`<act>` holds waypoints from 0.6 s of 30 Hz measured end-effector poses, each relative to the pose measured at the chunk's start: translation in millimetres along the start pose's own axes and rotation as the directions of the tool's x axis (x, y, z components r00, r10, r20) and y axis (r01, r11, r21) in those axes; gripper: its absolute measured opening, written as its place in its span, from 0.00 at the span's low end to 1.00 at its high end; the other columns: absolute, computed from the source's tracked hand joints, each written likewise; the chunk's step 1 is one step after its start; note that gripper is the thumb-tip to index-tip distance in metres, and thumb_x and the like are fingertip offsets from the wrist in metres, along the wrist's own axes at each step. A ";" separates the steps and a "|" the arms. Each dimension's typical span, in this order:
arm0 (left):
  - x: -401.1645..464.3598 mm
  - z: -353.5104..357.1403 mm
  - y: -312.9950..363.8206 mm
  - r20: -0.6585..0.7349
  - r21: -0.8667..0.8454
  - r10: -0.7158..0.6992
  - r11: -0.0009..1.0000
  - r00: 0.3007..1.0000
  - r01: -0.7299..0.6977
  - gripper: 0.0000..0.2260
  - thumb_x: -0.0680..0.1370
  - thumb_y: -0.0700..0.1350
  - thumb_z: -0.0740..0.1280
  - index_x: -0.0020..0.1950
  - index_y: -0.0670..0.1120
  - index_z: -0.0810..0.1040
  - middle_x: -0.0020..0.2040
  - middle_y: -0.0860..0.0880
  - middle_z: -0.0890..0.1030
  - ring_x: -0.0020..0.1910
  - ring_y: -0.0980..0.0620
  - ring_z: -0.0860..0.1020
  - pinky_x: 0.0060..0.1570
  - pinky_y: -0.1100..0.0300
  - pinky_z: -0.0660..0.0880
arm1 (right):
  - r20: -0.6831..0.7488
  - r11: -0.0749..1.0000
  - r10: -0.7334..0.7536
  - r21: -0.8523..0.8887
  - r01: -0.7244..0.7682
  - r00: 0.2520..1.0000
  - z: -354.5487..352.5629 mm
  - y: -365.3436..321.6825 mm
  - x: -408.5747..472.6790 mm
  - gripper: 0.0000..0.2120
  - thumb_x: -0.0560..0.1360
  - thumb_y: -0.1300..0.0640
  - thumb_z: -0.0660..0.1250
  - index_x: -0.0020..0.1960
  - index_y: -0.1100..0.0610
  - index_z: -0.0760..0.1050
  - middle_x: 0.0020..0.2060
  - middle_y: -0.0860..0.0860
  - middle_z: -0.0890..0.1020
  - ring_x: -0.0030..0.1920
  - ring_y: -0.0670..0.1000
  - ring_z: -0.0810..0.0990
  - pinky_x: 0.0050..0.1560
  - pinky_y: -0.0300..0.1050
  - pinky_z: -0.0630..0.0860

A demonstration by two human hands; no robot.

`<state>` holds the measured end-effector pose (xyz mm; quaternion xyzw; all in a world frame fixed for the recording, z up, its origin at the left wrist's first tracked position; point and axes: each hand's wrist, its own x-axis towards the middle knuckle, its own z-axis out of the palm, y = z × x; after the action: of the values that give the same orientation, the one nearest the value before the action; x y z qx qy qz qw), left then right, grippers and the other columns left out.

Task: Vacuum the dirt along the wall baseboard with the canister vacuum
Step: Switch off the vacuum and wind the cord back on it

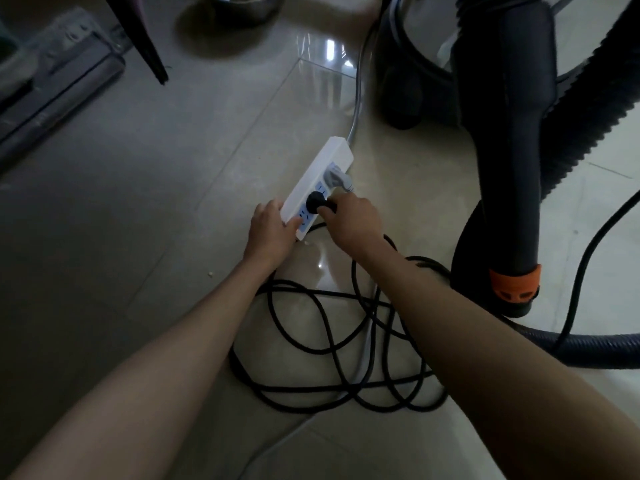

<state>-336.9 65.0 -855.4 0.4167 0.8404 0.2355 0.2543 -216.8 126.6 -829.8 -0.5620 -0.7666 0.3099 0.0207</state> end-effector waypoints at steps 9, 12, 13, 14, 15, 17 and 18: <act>4.5 2.4 8.3 0.022 0.034 -0.054 0.998 0.998 0.053 0.16 0.79 0.45 0.63 0.64 0.40 0.71 0.61 0.40 0.70 0.59 0.44 0.70 0.50 0.59 0.65 | -0.114 0.995 -0.010 -0.096 -0.001 0.993 4.9 1.2 -6.8 0.15 0.83 0.51 0.58 0.54 0.59 0.79 0.50 0.56 0.82 0.49 0.54 0.80 0.41 0.42 0.67; 0.4 7.8 12.8 0.044 0.052 -0.031 0.998 0.999 0.029 0.15 0.79 0.44 0.62 0.64 0.40 0.71 0.61 0.40 0.70 0.59 0.43 0.71 0.49 0.57 0.65 | -0.119 0.995 0.005 -0.096 -0.017 0.993 1.6 4.7 -15.1 0.15 0.83 0.52 0.57 0.53 0.59 0.78 0.49 0.55 0.83 0.48 0.53 0.80 0.41 0.41 0.67; 1.8 7.1 13.8 0.039 0.059 -0.030 0.998 0.999 0.028 0.15 0.79 0.44 0.63 0.64 0.40 0.71 0.61 0.39 0.69 0.59 0.42 0.70 0.50 0.56 0.66 | -0.129 0.996 0.014 -0.088 -0.026 0.991 -2.0 6.3 -18.5 0.15 0.83 0.52 0.57 0.53 0.59 0.78 0.49 0.55 0.83 0.48 0.53 0.80 0.40 0.41 0.65; 5.4 3.4 13.0 0.023 0.069 -0.041 0.997 0.999 0.039 0.16 0.78 0.44 0.63 0.64 0.39 0.71 0.61 0.38 0.69 0.60 0.41 0.70 0.52 0.55 0.66 | -0.141 0.996 0.012 -0.086 -0.024 0.990 -6.1 8.3 -22.6 0.15 0.83 0.52 0.57 0.53 0.59 0.78 0.48 0.56 0.83 0.48 0.54 0.80 0.39 0.41 0.63; 11.7 -2.7 9.9 0.005 0.081 -0.055 0.995 0.999 0.054 0.16 0.78 0.43 0.64 0.63 0.38 0.71 0.62 0.37 0.70 0.61 0.40 0.70 0.55 0.54 0.66 | -0.150 0.996 -0.004 -0.086 -0.009 0.989 -9.9 10.5 -26.8 0.15 0.83 0.52 0.56 0.53 0.60 0.79 0.48 0.57 0.83 0.48 0.55 0.80 0.39 0.41 0.62; 23.8 -16.5 0.2 -0.001 0.113 -0.061 0.992 0.998 0.061 0.16 0.77 0.42 0.66 0.62 0.36 0.73 0.61 0.35 0.72 0.60 0.40 0.71 0.56 0.54 0.66 | -0.148 0.999 -0.021 -0.051 0.013 0.989 -17.0 15.9 -37.6 0.16 0.83 0.52 0.57 0.55 0.61 0.80 0.49 0.59 0.83 0.50 0.58 0.80 0.41 0.45 0.66; 27.4 -22.0 -4.2 0.016 0.129 -0.053 0.990 0.998 0.051 0.16 0.77 0.42 0.66 0.62 0.36 0.74 0.60 0.35 0.73 0.60 0.40 0.72 0.55 0.54 0.67 | -0.136 1.000 0.001 -0.001 -0.001 0.991 -18.9 18.0 -42.7 0.16 0.82 0.53 0.58 0.56 0.62 0.80 0.50 0.60 0.83 0.52 0.60 0.80 0.45 0.47 0.70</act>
<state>-367.4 81.2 -847.5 0.4125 0.8619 0.1700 0.2410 -178.6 101.0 -810.0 -0.5823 -0.7632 0.2705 0.0725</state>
